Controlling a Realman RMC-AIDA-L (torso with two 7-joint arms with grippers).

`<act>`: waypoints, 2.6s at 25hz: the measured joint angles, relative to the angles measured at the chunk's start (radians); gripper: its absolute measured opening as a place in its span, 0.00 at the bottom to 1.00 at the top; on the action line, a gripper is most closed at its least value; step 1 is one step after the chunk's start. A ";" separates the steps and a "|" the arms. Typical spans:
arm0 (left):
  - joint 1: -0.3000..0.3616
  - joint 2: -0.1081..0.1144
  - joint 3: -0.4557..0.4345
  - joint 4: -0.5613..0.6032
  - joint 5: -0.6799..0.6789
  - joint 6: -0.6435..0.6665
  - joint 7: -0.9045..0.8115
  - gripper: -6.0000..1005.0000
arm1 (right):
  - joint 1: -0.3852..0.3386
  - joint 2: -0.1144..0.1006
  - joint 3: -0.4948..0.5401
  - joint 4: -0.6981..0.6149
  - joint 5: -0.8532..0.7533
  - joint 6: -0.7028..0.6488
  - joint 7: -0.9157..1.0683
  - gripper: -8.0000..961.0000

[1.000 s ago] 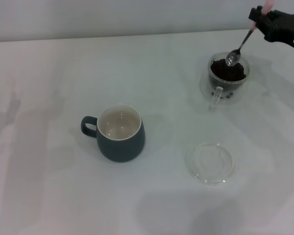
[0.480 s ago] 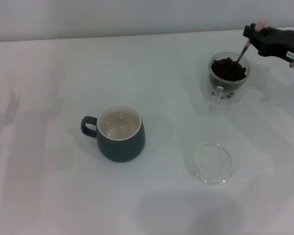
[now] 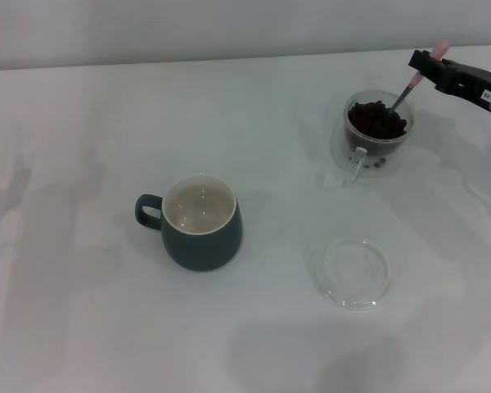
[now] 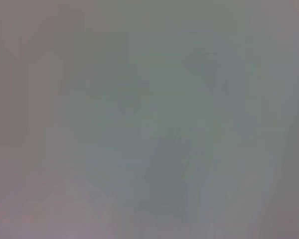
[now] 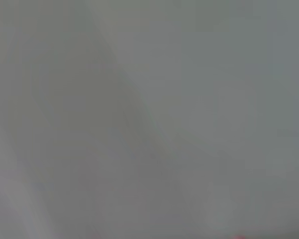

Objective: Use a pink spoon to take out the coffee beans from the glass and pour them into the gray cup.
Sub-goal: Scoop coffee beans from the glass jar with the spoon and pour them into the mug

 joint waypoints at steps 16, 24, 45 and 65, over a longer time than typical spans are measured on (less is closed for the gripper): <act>0.013 0.000 0.000 0.000 0.000 -0.002 0.000 0.87 | 0.013 -0.003 0.003 0.104 0.135 -0.059 0.165 0.16; 0.014 0.000 0.000 0.000 0.000 -0.004 0.000 0.87 | 0.011 -0.005 -0.008 0.122 0.151 -0.120 0.354 0.17; 0.015 0.001 -0.002 0.000 0.000 -0.003 0.000 0.87 | 0.008 -0.023 0.001 0.112 0.159 -0.128 0.529 0.17; 0.012 0.002 -0.006 0.023 0.000 -0.003 0.000 0.87 | 0.008 -0.030 -0.011 0.074 0.149 -0.061 0.409 0.17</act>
